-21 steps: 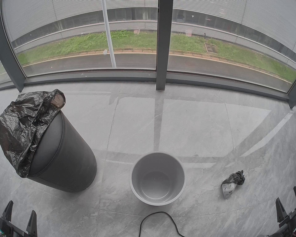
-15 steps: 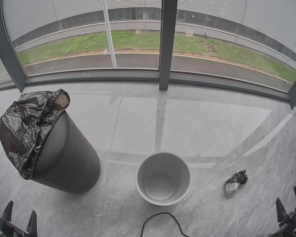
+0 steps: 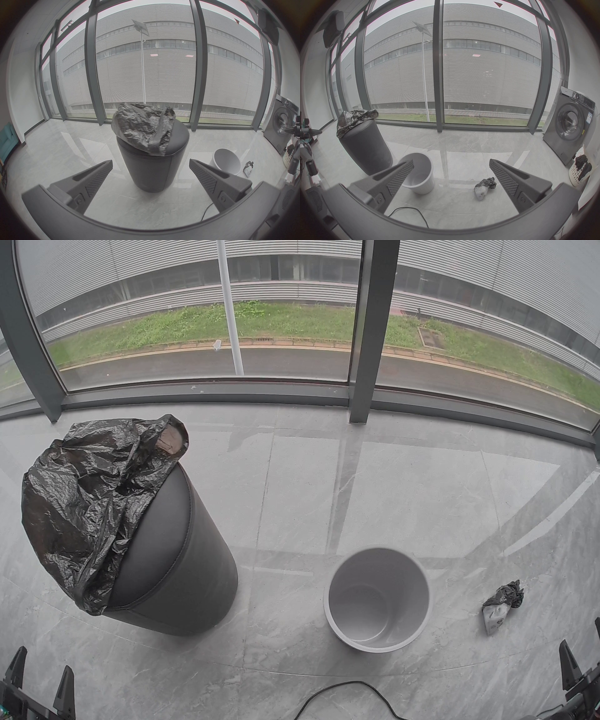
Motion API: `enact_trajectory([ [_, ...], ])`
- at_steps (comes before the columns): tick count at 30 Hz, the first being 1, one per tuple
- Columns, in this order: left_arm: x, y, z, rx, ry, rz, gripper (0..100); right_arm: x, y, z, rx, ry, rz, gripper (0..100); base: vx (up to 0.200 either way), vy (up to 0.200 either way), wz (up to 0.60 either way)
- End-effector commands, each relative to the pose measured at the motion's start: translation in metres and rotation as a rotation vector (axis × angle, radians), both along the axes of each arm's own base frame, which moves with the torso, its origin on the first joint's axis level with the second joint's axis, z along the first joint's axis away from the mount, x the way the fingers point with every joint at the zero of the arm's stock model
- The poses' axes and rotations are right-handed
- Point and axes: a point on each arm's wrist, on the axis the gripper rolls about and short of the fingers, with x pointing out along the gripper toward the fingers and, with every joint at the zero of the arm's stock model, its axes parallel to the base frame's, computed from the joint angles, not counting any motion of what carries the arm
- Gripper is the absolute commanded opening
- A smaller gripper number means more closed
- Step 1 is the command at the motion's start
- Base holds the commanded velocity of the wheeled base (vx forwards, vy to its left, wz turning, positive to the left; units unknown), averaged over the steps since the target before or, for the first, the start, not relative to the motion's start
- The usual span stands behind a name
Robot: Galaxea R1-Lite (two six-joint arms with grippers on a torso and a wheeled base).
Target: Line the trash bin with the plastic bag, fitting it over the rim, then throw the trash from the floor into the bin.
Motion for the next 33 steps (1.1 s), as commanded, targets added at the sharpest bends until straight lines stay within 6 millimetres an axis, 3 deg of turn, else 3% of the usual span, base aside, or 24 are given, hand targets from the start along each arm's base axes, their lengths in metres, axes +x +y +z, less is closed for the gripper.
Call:
enact_trajectory([
  [1,0.0001,0.0000,-0.0052,0.000,0.002,0.001,100,0.0003,0.0000,-0.0052,0.001,0.004,0.000,100,0.000,0.200,0.00],
  [7,0.0001,0.0000,-0.0052,0.000,0.002,0.001,100,0.0003,0.0000,-0.0052,0.000,0.004,0.000,100,0.000,0.200,0.00],
  [11,0.0001,0.0000,-0.0052,0.002,0.002,0.001,100,0.0003,0.0000,-0.0052,0.001,0.004,0.000,100,0.200,0.200,0.00],
  [26,0.0000,0.0000,-0.0049,0.006,-0.002,0.000,100,0.0003,0.0001,-0.0047,0.000,0.004,0.005,100,0.200,0.000,0.00],
  [33,0.0000,0.0001,-0.0044,0.005,-0.007,0.001,100,0.0003,0.0002,-0.0047,-0.005,0.004,0.008,100,0.171,-0.086,0.00],
])
